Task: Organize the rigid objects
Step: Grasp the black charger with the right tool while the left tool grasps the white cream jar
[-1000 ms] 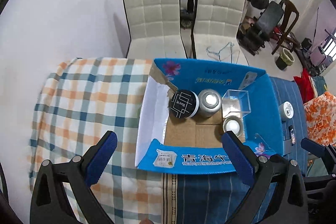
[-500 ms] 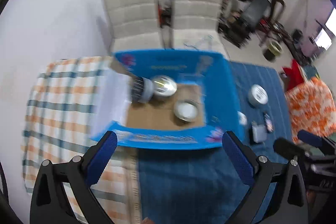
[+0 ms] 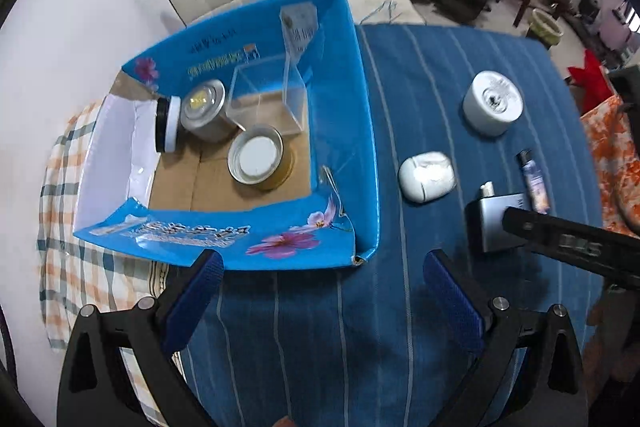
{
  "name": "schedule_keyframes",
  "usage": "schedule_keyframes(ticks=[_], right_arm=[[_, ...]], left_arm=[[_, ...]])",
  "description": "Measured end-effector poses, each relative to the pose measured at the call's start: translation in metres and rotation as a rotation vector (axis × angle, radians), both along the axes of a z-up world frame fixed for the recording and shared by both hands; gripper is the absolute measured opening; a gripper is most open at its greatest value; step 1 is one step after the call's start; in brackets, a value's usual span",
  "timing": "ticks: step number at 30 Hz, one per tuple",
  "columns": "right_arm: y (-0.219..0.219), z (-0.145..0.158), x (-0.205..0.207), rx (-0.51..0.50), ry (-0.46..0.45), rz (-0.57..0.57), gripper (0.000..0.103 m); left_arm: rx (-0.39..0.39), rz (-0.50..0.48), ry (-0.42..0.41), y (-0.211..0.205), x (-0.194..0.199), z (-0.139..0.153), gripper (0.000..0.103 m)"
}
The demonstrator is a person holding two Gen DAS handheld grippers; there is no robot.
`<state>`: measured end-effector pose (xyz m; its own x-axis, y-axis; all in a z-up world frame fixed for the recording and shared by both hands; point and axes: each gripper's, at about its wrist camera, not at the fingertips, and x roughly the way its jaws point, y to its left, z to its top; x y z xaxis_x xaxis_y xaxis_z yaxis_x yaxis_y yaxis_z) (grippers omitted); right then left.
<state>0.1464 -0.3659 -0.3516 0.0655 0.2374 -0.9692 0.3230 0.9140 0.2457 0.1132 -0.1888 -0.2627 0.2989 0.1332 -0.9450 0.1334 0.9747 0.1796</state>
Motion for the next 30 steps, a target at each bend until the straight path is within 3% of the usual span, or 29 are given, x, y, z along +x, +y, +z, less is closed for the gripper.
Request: schedule_keyframes(ticks=[2,8,15,22,26,30], right_arm=[[0.004,-0.015,0.004,-0.018,0.037,0.016,0.067],[-0.006,-0.017,-0.004,-0.056,0.019,0.066,0.065],[-0.064,0.015,-0.014,-0.056,-0.048,-0.013,0.061],[-0.134,0.021,0.024,-0.092,-0.072,-0.101,0.061],[-0.162,0.006,0.051,-0.1,-0.063,-0.132,0.062],[-0.182,0.005,0.071,-0.083,-0.087,-0.14,0.062]], left_arm=[[0.032,0.008,-0.013,0.001,0.0,-0.005,0.103],[0.072,0.016,-0.016,-0.006,0.007,-0.009,0.103],[-0.019,-0.024,-0.015,-0.036,0.024,0.013,0.103],[-0.134,-0.078,0.042,-0.086,0.068,0.018,0.103],[-0.174,-0.098,0.107,-0.115,0.106,0.0,0.103],[-0.174,-0.112,0.167,-0.139,0.144,-0.038,0.103]])
